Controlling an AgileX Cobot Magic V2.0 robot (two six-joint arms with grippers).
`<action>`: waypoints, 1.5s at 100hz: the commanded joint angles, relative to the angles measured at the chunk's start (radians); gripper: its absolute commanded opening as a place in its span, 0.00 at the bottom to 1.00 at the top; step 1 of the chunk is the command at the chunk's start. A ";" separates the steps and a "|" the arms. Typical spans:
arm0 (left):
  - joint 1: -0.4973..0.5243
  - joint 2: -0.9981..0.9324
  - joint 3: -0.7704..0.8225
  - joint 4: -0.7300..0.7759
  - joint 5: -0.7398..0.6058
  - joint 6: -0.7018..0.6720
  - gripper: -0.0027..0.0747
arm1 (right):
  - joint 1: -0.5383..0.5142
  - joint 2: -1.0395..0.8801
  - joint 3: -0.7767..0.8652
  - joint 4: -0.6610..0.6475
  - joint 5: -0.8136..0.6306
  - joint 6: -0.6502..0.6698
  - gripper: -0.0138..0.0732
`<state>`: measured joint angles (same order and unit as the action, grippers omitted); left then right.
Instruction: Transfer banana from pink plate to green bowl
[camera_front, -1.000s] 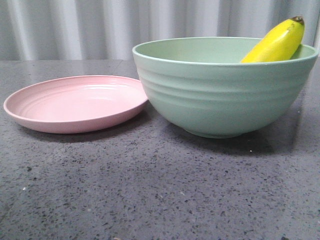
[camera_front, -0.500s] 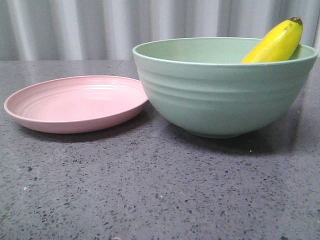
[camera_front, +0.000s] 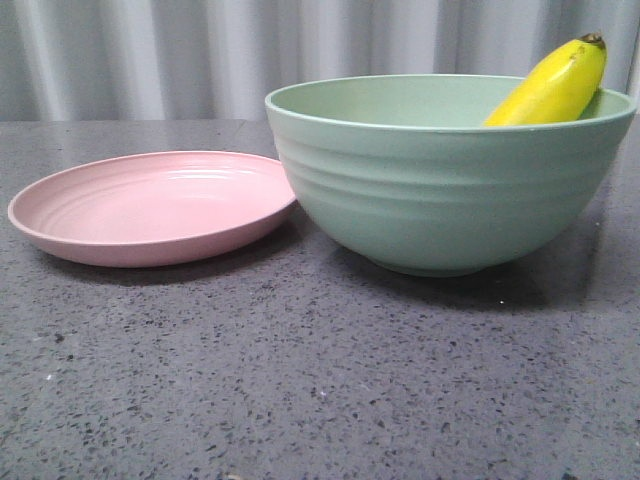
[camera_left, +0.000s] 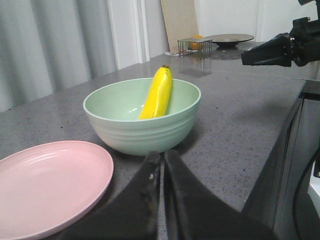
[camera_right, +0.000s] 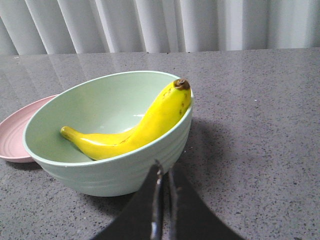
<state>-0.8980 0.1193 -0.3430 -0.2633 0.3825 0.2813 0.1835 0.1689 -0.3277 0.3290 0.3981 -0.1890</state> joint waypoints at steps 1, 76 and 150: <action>-0.004 0.011 -0.018 -0.018 -0.079 -0.007 0.01 | -0.004 0.010 -0.027 -0.006 -0.069 -0.011 0.08; 0.501 0.011 0.319 0.236 -0.731 -0.167 0.01 | -0.004 0.010 -0.027 -0.006 -0.069 -0.011 0.08; 0.838 -0.152 0.355 0.209 -0.134 -0.167 0.01 | -0.004 0.010 -0.027 -0.006 -0.070 -0.011 0.08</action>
<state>-0.0628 -0.0042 0.0045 -0.0431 0.3145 0.1241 0.1835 0.1689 -0.3277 0.3268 0.4003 -0.1890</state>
